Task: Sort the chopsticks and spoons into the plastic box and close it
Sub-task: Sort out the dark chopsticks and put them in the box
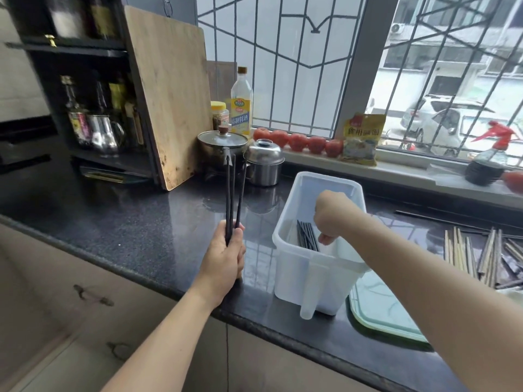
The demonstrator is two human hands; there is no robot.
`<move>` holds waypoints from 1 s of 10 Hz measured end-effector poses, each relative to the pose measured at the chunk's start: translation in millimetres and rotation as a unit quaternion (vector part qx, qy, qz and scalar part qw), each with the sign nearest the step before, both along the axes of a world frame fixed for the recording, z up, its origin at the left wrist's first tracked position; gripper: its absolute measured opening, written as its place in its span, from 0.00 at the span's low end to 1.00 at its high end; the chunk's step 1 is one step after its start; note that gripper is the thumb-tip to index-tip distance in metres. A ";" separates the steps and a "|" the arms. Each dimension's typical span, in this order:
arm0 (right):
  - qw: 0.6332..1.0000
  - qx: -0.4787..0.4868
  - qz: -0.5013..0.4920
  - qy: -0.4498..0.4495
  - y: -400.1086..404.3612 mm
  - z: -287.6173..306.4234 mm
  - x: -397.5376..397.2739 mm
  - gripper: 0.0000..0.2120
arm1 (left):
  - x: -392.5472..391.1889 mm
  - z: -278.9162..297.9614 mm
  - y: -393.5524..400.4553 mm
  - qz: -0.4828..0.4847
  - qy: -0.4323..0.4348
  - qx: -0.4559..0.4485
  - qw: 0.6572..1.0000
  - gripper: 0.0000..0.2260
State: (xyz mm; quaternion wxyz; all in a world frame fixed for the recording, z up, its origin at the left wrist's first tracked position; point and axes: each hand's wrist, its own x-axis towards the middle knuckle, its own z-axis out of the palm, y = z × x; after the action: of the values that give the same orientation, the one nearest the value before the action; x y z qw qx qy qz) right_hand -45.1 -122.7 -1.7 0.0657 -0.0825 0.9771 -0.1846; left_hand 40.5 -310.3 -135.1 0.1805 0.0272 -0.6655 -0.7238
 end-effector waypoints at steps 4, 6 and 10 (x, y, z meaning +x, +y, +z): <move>0.963 -0.223 0.044 0.146 -9.0 22.2 12.9 0.12 | 2.8 2.3 1.4 0.003 0.023 0.026 0.999 0.08; 0.947 -0.226 0.204 0.101 -44.9 8.6 34.0 0.12 | 4.8 1.9 4.0 -0.032 0.051 -0.023 0.998 0.09; 0.792 -0.533 -0.004 0.298 -19.3 32.9 32.1 0.11 | 3.4 -1.4 1.5 -0.013 0.041 0.006 0.999 0.10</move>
State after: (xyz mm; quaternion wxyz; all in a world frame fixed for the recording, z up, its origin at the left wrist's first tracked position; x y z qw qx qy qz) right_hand -13.0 -142.0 31.2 -0.2842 -0.1518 0.6950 -0.6428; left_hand 43.9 -308.9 -136.5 0.1984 -0.0102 -0.6531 -0.7307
